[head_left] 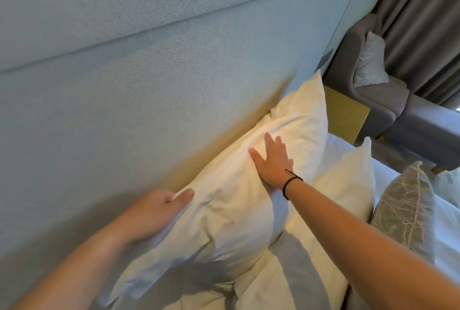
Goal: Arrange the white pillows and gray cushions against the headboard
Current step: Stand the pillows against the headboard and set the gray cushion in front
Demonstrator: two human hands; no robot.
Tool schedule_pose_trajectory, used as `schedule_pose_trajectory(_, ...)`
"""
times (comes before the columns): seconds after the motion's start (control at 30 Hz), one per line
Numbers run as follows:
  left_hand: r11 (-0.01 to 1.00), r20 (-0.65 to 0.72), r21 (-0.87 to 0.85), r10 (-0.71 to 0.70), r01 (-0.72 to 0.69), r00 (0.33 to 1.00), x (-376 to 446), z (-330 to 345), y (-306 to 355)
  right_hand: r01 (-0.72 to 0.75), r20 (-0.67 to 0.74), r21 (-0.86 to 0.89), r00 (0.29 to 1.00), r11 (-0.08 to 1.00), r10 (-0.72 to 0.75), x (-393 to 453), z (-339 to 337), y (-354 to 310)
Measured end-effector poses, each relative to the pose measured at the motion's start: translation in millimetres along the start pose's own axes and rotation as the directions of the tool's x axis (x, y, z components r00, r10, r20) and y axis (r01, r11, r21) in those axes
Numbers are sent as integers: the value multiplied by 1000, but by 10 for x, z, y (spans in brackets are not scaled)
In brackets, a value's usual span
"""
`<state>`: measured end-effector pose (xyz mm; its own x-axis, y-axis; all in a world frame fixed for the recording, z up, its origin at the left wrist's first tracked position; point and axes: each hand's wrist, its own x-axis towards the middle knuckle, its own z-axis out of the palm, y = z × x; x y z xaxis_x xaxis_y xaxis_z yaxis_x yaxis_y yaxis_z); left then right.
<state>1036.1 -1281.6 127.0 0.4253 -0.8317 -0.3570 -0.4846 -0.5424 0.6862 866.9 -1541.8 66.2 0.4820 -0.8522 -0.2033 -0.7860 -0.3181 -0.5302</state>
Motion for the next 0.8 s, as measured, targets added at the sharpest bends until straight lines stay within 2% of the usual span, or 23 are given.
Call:
schedule_pose_trajectory(0.1, 976, -217, 216, 74, -26, 973, -84, -65, 72, 33, 6, 21, 999, 999, -33, -279, 139, -74)
schedule_pose_trajectory(0.13, 942, -310, 335, 109, 1, 944, -126, -85, 86, 44, -1, 33, 999, 998, -44, -360, 154, -89)
schedule_pose_trajectory(0.2, 811, -437, 574, 184, 115, 880, -201, -144, 84, 68, 1, 46, 998, 997, -68, -465, 187, -109)
schedule_pose_trajectory(0.27, 692, -444, 698, 214, 186, 870, -275, -158, 84, 89, 21, 38, 996, 995, -90, -577, 188, -77)
schedule_pose_trajectory(0.33, 599, -402, 770, 189, 220, 896, -276, -146, 79, 91, 43, 35, 995, 995, -92, -648, 164, 5)
schedule_pose_trajectory(0.4, 560, -359, 798, 142, 224, 923, -197, -139, 79, 41, 51, 60, 998, 997, -44, -678, 104, 133)
schedule_pose_trajectory(0.43, 590, -335, 780, 117, 206, 935, -126, -134, 94, 0, 49, 82, 999, 997, -4, -679, 68, 206)
schedule_pose_trajectory(0.5, 739, -263, 661, 64, 131, 963, 64, -82, 198, -97, 43, 159, 995, 983, 91, -667, 0, 351)
schedule_pose_trajectory(0.63, 965, -65, 261, 9, 8, 998, 711, 190, 768, -184, 7, 311, 982, 933, 191, -625, -34, 556)
schedule_pose_trajectory(0.73, 998, 2, 8, 63, -63, 998, 1325, 406, 1290, -200, -13, 412, 974, 889, 225, -602, 47, 651)
schedule_pose_trajectory(0.8, 995, 14, -102, 24, -23, 1000, 1765, 514, 1569, -205, -29, 463, 969, 863, 246, -580, 113, 711)
